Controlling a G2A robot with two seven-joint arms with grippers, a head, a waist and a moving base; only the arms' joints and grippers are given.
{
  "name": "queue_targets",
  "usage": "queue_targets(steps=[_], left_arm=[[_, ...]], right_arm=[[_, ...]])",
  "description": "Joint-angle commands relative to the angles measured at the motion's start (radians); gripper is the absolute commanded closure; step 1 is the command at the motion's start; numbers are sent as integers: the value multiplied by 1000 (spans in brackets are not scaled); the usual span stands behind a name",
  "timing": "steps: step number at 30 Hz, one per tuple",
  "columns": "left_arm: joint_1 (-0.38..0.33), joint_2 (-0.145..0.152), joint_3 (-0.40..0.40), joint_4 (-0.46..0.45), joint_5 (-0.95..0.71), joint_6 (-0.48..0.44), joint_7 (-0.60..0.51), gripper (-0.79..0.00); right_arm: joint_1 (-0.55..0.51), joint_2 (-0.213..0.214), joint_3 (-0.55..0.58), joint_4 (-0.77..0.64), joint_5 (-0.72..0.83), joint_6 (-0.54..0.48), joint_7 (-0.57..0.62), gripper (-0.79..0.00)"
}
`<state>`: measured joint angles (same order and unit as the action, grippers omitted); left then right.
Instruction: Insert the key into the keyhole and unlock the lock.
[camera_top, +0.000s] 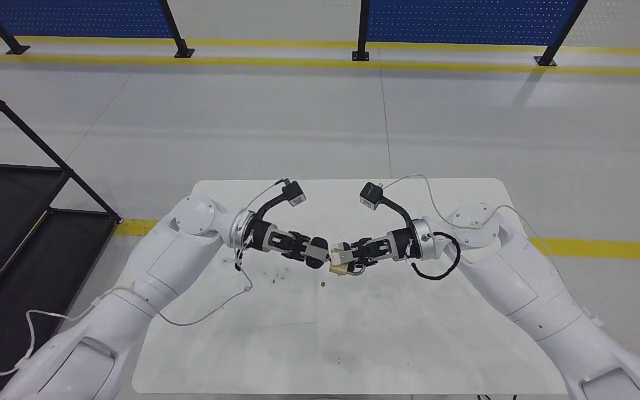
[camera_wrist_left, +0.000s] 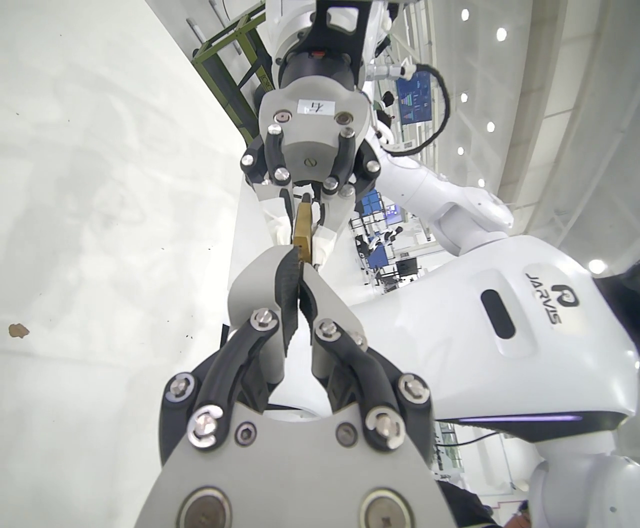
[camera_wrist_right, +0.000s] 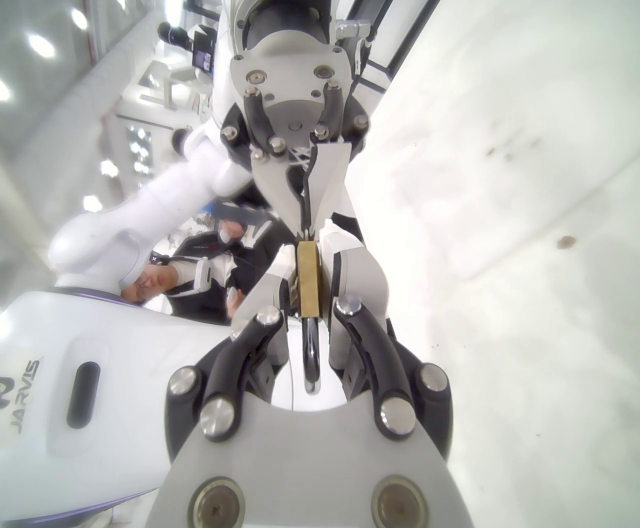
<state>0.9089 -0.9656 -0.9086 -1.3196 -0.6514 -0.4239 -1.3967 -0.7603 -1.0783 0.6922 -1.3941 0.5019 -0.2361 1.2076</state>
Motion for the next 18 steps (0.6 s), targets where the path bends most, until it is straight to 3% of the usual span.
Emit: queue_targets(steps=[1, 18], left_arm=[[3, 3, 1, -6, 2, -5, 5, 0], [20, 42, 26, -70, 78, -106, 106, 0]], right_arm=[[0, 0, 0, 0, 0, 0, 0, 0], [0, 0, 0, 0, 0, 0, 0, 0]])
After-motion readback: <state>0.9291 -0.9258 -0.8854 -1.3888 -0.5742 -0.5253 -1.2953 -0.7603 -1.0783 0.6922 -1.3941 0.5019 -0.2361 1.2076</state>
